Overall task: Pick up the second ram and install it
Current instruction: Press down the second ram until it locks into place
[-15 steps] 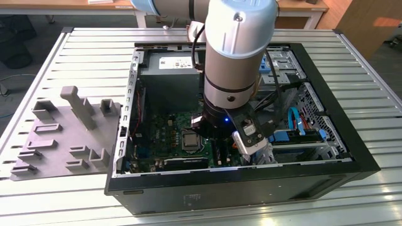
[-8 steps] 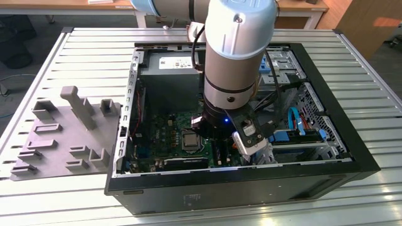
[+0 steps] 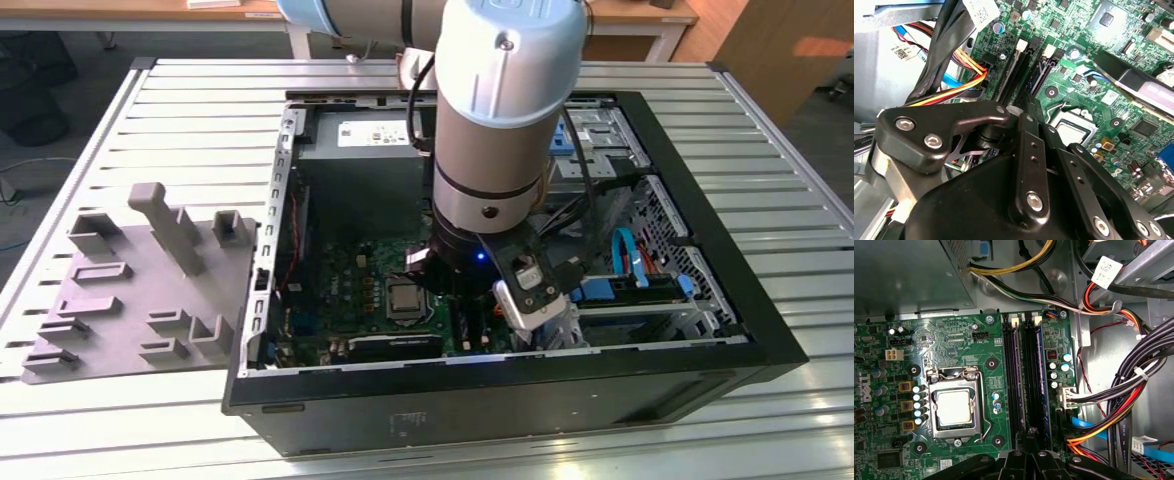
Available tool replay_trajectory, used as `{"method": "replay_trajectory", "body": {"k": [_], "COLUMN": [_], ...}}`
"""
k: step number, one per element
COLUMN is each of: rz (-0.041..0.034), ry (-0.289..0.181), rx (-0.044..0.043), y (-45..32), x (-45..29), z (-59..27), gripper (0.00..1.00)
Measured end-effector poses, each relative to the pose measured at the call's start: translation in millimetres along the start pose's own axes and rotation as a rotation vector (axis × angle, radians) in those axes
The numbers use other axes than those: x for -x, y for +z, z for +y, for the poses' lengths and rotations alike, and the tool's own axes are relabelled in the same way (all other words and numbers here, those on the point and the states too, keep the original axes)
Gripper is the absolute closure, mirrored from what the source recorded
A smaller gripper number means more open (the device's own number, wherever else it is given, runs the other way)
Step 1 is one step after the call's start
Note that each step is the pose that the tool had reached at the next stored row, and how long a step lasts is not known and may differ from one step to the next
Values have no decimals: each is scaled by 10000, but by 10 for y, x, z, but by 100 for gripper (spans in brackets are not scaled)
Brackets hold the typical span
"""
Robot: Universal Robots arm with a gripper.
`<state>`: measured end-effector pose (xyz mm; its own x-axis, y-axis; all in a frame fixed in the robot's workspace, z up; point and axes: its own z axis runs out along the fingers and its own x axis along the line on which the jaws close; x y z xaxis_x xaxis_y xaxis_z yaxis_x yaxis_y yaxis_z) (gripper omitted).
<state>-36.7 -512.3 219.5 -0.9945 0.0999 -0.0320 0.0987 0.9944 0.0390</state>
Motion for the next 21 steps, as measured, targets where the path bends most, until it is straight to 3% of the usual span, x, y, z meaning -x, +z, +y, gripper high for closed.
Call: {"method": "replay_trajectory", "body": {"k": [21], "rz": [-3], "ry": [0], "rx": [1], "y": [18], "x": [-3], "z": [-1], "gripper": [89]}}
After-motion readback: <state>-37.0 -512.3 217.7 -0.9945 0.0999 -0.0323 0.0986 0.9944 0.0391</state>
